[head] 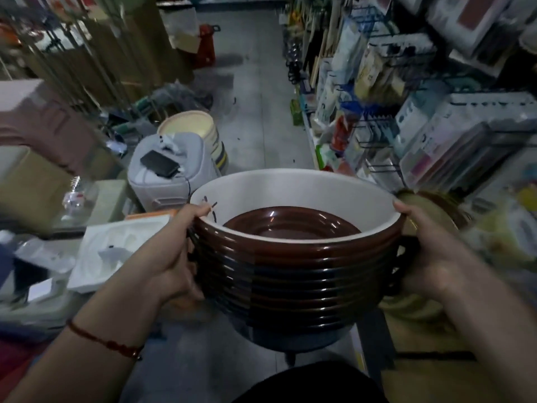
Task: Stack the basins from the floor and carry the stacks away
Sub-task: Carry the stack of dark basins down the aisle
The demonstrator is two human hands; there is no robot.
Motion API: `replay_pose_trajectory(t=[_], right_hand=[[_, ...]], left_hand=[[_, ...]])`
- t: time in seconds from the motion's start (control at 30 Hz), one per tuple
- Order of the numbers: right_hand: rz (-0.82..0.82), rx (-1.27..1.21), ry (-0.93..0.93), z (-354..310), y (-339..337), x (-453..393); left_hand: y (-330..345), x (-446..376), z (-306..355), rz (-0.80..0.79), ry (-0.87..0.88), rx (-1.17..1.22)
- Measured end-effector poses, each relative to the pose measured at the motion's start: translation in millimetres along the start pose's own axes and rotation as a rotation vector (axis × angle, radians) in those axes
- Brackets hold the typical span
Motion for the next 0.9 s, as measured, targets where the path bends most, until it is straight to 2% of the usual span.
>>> replay_pose_trajectory(t=[0.2, 0.37, 0.53, 0.7, 0.9], right_hand=[[-0.014, 0.144, -0.043, -119, 19, -70], [-0.092, 0.229, -0.049, -194, 48, -94], [-0.115, 0.245, -0.064, -256, 80, -124], [-0.054, 0.295, -0.011, -309, 120, -173], [-0.016, 0.252, 0.008, -376, 183, -223]], left_hand=[[49, -69, 71, 0.051, 0.045, 0.026], [71, -96, 119, 0.031, 0.076, 0.141], [81, -141, 164, 0.06, 0.052, 0.103], [77, -203, 209, 0.126, -0.005, 0.135], [77, -290, 287, 0.08, -0.041, 0.147]])
Point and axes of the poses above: each hand's wrist, its own x-axis away from the middle knuckle, its own y-axis out of the palm, z = x × y, the point moved 10 cm from there along -x, towards the middle knuckle, and after that the axes turned 9 degrees about x, right-handed, at the moved point
